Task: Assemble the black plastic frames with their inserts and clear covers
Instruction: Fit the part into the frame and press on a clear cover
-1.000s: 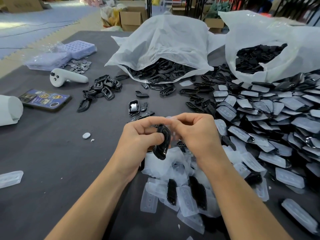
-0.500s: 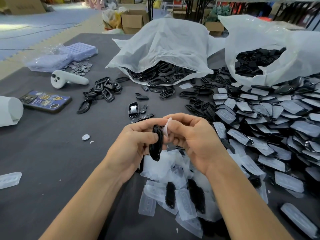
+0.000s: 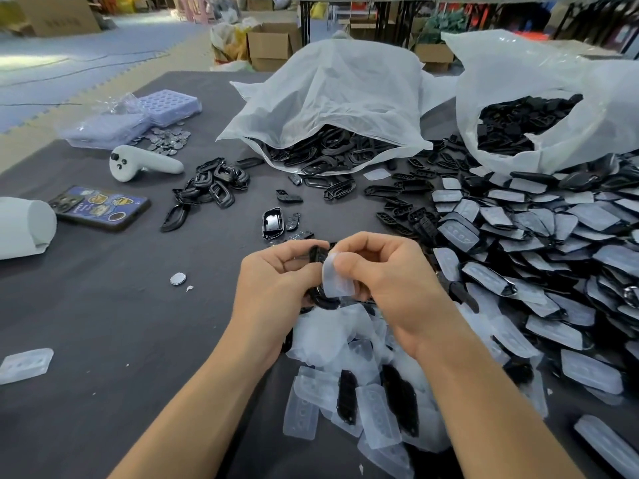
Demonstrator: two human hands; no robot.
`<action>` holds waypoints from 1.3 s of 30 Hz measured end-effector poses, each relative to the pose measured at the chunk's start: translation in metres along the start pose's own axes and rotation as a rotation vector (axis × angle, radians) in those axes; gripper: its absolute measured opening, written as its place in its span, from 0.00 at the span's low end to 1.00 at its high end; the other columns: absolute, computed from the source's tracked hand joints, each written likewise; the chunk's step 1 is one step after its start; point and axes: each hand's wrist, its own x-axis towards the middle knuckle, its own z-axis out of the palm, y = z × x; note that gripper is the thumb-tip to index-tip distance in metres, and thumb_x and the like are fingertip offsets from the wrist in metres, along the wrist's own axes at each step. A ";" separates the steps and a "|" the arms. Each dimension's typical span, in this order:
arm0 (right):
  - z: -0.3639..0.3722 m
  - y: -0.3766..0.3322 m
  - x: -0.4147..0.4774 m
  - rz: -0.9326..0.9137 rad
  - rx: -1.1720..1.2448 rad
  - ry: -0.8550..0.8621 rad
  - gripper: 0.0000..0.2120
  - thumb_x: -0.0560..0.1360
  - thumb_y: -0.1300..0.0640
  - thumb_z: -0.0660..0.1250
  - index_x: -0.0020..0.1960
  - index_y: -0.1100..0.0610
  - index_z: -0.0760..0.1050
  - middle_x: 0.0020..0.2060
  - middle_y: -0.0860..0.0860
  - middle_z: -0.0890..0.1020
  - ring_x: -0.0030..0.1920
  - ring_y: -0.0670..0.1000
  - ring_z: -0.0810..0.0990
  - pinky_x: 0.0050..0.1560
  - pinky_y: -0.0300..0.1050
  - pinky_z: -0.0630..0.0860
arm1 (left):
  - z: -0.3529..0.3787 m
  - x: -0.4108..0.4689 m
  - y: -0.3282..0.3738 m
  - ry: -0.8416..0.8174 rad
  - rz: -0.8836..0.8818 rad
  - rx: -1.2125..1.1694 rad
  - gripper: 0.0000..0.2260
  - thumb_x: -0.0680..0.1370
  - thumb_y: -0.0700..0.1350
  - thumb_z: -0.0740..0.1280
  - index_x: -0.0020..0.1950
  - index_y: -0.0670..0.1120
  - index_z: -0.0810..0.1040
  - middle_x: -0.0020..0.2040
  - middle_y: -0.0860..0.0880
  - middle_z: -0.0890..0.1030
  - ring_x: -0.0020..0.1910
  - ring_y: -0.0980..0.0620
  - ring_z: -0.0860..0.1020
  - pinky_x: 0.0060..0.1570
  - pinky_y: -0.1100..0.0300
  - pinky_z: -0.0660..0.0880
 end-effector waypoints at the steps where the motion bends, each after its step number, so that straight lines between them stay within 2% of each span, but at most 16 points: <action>1: 0.002 0.002 0.000 -0.012 -0.027 0.040 0.07 0.76 0.69 0.71 0.40 0.62 0.83 0.32 0.56 0.81 0.29 0.45 0.74 0.29 0.35 0.71 | 0.000 0.000 0.000 0.017 0.008 0.038 0.12 0.76 0.34 0.74 0.51 0.50 0.88 0.40 0.44 0.88 0.38 0.44 0.85 0.40 0.50 0.82; 4: -0.001 0.005 0.002 -0.019 -0.101 0.096 0.06 0.74 0.67 0.73 0.40 0.60 0.85 0.32 0.52 0.84 0.30 0.44 0.76 0.32 0.36 0.72 | -0.002 0.003 -0.004 0.072 0.063 0.356 0.15 0.75 0.38 0.72 0.49 0.58 0.88 0.35 0.53 0.87 0.37 0.48 0.84 0.43 0.52 0.82; 7: -0.002 0.007 0.002 -0.009 -0.143 0.097 0.07 0.74 0.66 0.74 0.39 0.58 0.86 0.31 0.50 0.83 0.30 0.43 0.75 0.32 0.36 0.72 | -0.001 0.002 -0.005 0.074 0.146 0.747 0.10 0.76 0.51 0.71 0.50 0.68 0.84 0.38 0.66 0.85 0.43 0.62 0.83 0.44 0.59 0.78; 10: -0.001 0.008 0.002 -0.013 -0.134 0.111 0.07 0.74 0.66 0.74 0.39 0.58 0.86 0.30 0.49 0.83 0.29 0.41 0.76 0.31 0.34 0.72 | -0.003 0.004 -0.011 0.191 0.298 1.060 0.10 0.76 0.54 0.73 0.56 0.64 0.84 0.50 0.64 0.85 0.57 0.61 0.77 0.50 0.65 0.69; 11: -0.001 0.008 0.003 -0.012 -0.129 0.125 0.07 0.74 0.66 0.74 0.39 0.58 0.86 0.31 0.50 0.83 0.29 0.42 0.76 0.31 0.35 0.72 | -0.004 0.006 -0.014 0.209 0.335 1.045 0.13 0.75 0.51 0.75 0.58 0.63 0.85 0.53 0.63 0.84 0.60 0.63 0.74 0.53 0.70 0.65; 13: -0.002 0.009 0.004 0.003 -0.117 0.139 0.07 0.73 0.66 0.75 0.38 0.58 0.85 0.31 0.53 0.83 0.29 0.46 0.77 0.31 0.39 0.74 | -0.008 0.008 -0.015 0.218 0.364 0.831 0.15 0.73 0.45 0.77 0.56 0.62 0.86 0.51 0.64 0.82 0.57 0.69 0.74 0.55 0.78 0.64; 14: -0.002 0.009 0.004 0.014 -0.099 0.131 0.08 0.73 0.66 0.75 0.37 0.57 0.85 0.30 0.54 0.82 0.29 0.48 0.76 0.30 0.39 0.74 | -0.009 0.009 -0.013 0.184 0.349 0.667 0.15 0.73 0.44 0.77 0.53 0.62 0.87 0.49 0.63 0.84 0.54 0.69 0.78 0.56 0.77 0.68; 15: -0.002 0.009 0.004 0.030 -0.066 0.110 0.09 0.73 0.66 0.75 0.36 0.57 0.84 0.29 0.54 0.81 0.27 0.48 0.74 0.28 0.38 0.72 | -0.011 0.009 -0.012 0.110 0.320 0.488 0.13 0.74 0.43 0.77 0.51 0.62 0.88 0.47 0.60 0.86 0.51 0.66 0.82 0.56 0.70 0.75; 16: -0.003 0.009 0.004 0.050 -0.023 0.081 0.09 0.73 0.66 0.76 0.36 0.57 0.83 0.28 0.54 0.79 0.26 0.48 0.72 0.26 0.37 0.70 | -0.011 0.009 -0.009 0.019 0.290 0.322 0.11 0.75 0.42 0.78 0.50 0.60 0.89 0.45 0.57 0.88 0.48 0.60 0.86 0.53 0.63 0.79; 17: -0.003 0.008 0.005 0.073 0.024 0.045 0.08 0.71 0.64 0.78 0.36 0.56 0.83 0.28 0.55 0.78 0.26 0.48 0.71 0.25 0.37 0.68 | -0.011 0.008 -0.006 -0.057 0.267 0.202 0.09 0.75 0.42 0.78 0.50 0.57 0.89 0.45 0.53 0.89 0.47 0.54 0.87 0.50 0.60 0.82; 19: -0.005 0.006 0.005 0.112 0.103 -0.030 0.06 0.65 0.57 0.80 0.35 0.54 0.82 0.29 0.55 0.78 0.27 0.49 0.71 0.26 0.38 0.66 | -0.011 0.006 -0.002 -0.148 0.229 0.078 0.06 0.75 0.41 0.78 0.49 0.51 0.90 0.45 0.47 0.89 0.45 0.49 0.88 0.46 0.61 0.82; 22: -0.007 0.005 0.004 0.117 0.128 -0.108 0.07 0.63 0.53 0.78 0.36 0.54 0.83 0.29 0.55 0.78 0.28 0.49 0.71 0.28 0.39 0.65 | -0.014 0.007 0.001 -0.198 0.169 0.026 0.05 0.74 0.42 0.78 0.50 0.47 0.90 0.46 0.43 0.89 0.46 0.48 0.88 0.47 0.62 0.81; 26: -0.008 0.005 0.003 0.125 0.081 -0.136 0.04 0.73 0.61 0.74 0.40 0.58 0.84 0.30 0.57 0.78 0.30 0.51 0.72 0.30 0.41 0.67 | -0.016 0.008 0.000 -0.166 0.097 0.023 0.08 0.68 0.46 0.80 0.45 0.46 0.89 0.44 0.43 0.89 0.43 0.51 0.86 0.46 0.64 0.80; 32: -0.007 0.003 0.001 0.118 0.127 -0.181 0.05 0.77 0.66 0.69 0.42 0.62 0.78 0.27 0.53 0.75 0.30 0.51 0.67 0.35 0.45 0.61 | -0.017 0.007 -0.001 -0.185 0.094 0.023 0.11 0.65 0.53 0.81 0.42 0.48 0.89 0.43 0.46 0.89 0.42 0.54 0.85 0.46 0.66 0.79; 35: -0.007 0.002 -0.001 0.085 0.103 -0.205 0.08 0.79 0.67 0.67 0.41 0.61 0.77 0.27 0.54 0.73 0.30 0.50 0.66 0.34 0.43 0.62 | -0.017 0.009 -0.001 -0.249 0.071 0.019 0.09 0.67 0.49 0.82 0.41 0.47 0.88 0.42 0.47 0.88 0.42 0.53 0.84 0.47 0.64 0.79; 39: -0.007 0.002 -0.001 0.120 0.129 -0.278 0.08 0.80 0.66 0.66 0.42 0.62 0.76 0.28 0.54 0.72 0.30 0.50 0.66 0.36 0.44 0.60 | -0.020 0.010 -0.001 -0.332 0.100 0.014 0.06 0.69 0.48 0.77 0.41 0.47 0.85 0.39 0.47 0.84 0.41 0.49 0.81 0.46 0.60 0.78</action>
